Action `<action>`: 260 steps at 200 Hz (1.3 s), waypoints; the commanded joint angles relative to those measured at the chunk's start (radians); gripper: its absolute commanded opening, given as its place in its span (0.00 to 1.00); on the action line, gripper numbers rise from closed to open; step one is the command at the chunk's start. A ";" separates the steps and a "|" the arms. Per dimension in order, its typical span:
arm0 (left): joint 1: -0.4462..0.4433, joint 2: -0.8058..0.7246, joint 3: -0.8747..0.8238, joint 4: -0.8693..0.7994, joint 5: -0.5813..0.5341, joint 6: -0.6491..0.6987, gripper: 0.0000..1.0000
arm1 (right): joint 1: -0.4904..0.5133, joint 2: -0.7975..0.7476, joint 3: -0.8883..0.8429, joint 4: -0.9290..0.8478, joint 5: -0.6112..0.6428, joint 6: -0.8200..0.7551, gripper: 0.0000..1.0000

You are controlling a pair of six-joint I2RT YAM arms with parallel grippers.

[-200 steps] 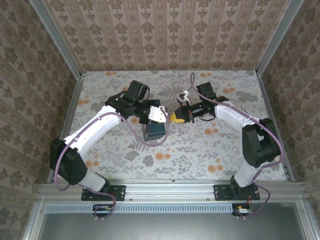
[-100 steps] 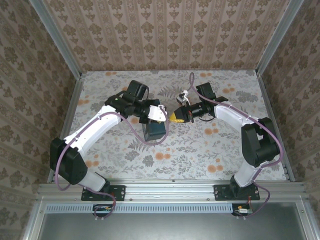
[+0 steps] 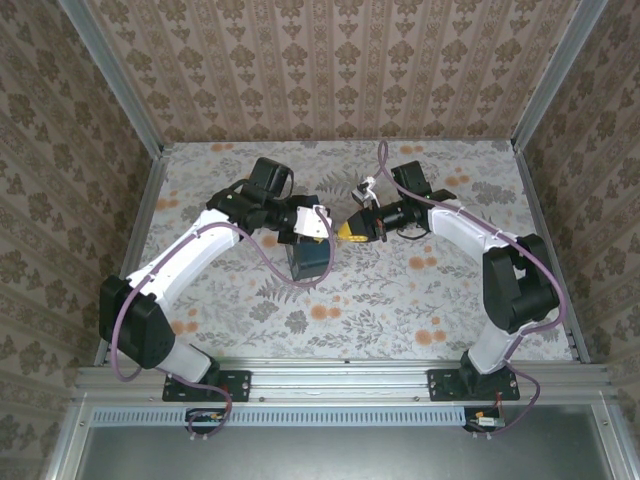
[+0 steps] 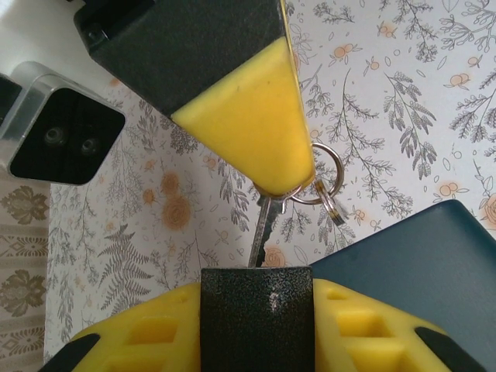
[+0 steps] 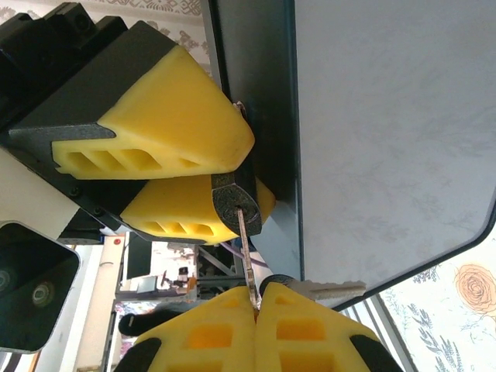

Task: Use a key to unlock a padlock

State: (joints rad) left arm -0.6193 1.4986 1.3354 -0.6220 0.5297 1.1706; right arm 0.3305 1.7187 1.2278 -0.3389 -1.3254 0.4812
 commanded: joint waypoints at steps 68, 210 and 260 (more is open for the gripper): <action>-0.068 0.063 0.048 -0.068 0.053 0.095 0.12 | -0.009 0.006 0.127 -0.192 -0.208 -0.299 0.00; -0.034 0.160 0.103 -0.137 0.054 0.113 0.11 | -0.013 0.018 0.100 -0.256 -0.106 -0.273 0.00; -0.034 0.171 0.032 -0.005 0.154 0.017 0.12 | -0.100 -0.116 -0.065 -0.236 -0.037 -0.192 0.00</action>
State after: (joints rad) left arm -0.6483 1.6588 1.4124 -0.6842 0.6083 1.2465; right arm 0.2520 1.7241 1.2098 -0.6197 -1.2846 0.2501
